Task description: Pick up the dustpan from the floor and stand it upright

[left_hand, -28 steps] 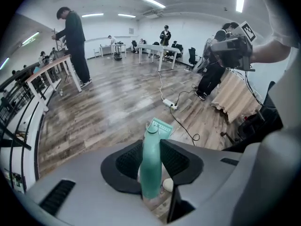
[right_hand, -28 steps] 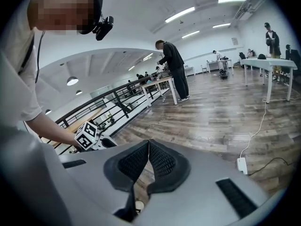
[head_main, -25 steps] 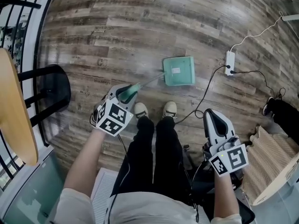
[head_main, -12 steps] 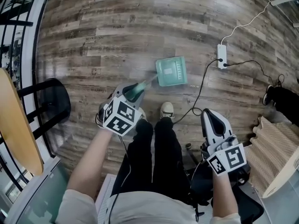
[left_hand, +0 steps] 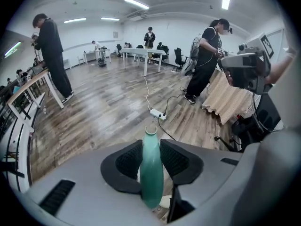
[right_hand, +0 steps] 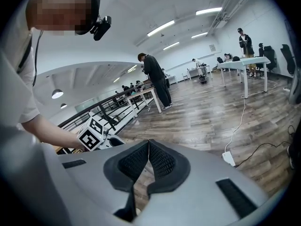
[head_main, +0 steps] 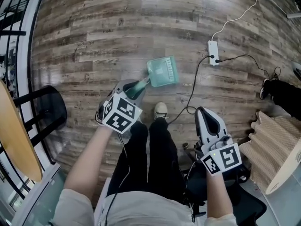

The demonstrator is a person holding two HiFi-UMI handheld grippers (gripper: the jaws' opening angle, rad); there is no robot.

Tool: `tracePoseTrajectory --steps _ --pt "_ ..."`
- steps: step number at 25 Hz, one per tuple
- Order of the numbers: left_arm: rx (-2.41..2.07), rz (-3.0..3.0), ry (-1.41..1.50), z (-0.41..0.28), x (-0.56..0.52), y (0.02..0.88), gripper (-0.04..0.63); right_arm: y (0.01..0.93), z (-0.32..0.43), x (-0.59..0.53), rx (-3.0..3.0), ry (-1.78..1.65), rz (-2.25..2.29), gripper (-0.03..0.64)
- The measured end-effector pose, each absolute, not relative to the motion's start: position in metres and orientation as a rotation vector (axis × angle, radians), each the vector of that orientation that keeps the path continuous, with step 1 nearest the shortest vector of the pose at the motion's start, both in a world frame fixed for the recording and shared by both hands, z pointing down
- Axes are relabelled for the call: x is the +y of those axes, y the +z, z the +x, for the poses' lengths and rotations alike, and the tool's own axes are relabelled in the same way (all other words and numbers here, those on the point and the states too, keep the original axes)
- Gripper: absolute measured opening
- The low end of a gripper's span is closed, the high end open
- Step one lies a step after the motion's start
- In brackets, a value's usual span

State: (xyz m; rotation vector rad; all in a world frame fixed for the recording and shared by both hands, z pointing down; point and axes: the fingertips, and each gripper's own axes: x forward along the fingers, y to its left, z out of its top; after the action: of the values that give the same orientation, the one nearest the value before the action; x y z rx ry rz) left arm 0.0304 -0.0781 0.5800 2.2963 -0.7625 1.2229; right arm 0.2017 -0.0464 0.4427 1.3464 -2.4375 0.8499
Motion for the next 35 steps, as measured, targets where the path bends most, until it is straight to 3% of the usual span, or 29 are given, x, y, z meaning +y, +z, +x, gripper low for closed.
tracePoseTrajectory --steps 10,24,35 --pt "-0.721 2.296 1.234 0.060 -0.093 0.579 0.135 0.446 0.217 -0.044 -2.429 0.874 1.376 0.026" --pt "-0.702 2.281 1.272 0.050 -0.083 0.577 0.137 0.443 0.213 -0.047 -2.439 0.874 1.345 0.026" --pt "-0.789 2.344 1.163 0.040 -0.081 0.512 0.152 0.404 0.201 -0.044 -2.477 0.808 1.306 0.026"
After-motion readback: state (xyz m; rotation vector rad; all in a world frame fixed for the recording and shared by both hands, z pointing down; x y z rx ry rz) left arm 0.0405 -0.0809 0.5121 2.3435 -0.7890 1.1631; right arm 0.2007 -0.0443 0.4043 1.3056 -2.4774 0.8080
